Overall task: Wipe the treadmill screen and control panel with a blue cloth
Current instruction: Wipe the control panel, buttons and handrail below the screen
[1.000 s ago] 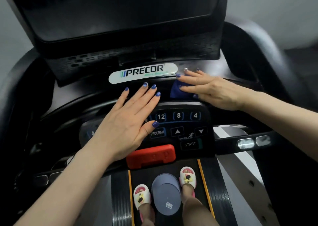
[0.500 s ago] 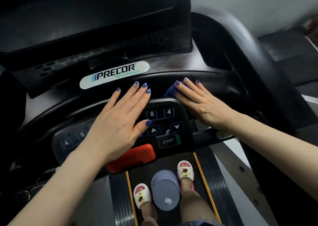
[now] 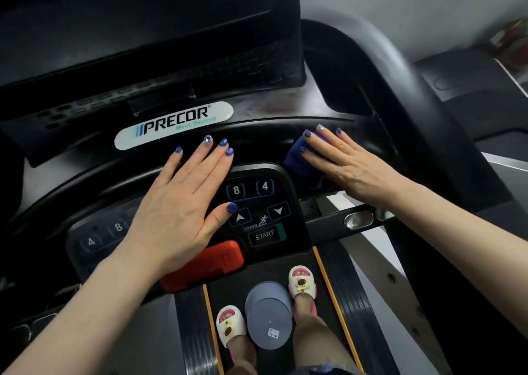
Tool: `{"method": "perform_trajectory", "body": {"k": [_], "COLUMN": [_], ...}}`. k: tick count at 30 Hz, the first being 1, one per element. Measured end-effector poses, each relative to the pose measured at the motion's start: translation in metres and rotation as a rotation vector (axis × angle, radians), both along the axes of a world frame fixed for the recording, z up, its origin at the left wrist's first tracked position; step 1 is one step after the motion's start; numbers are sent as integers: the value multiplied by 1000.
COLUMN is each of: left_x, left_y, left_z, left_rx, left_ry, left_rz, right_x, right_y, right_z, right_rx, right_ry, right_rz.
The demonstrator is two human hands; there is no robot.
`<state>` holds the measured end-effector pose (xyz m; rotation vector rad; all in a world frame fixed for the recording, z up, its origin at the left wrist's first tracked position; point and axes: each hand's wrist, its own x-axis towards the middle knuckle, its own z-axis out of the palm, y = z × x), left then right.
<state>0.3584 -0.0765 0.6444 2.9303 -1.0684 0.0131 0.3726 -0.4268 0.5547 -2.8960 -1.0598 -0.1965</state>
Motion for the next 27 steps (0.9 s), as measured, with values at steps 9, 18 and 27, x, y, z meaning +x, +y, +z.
{"method": "perform_trajectory", "body": {"k": [9,18,27], "left_x": [0,1,2], "left_y": [0,1,3], "left_z": [-1,-3,0], "left_rx": [34,27,2], "left_ry": [-28,-47,-12], "left_rz": [-7,-20,-42], "right_x": [-7,-10,-14], "right_y": [-26,25,3], "right_z": [17,1,10], "right_rx": [233,921,863], "right_ry": [242,136,-20], "right_rz": [-151,-505,-695]}}
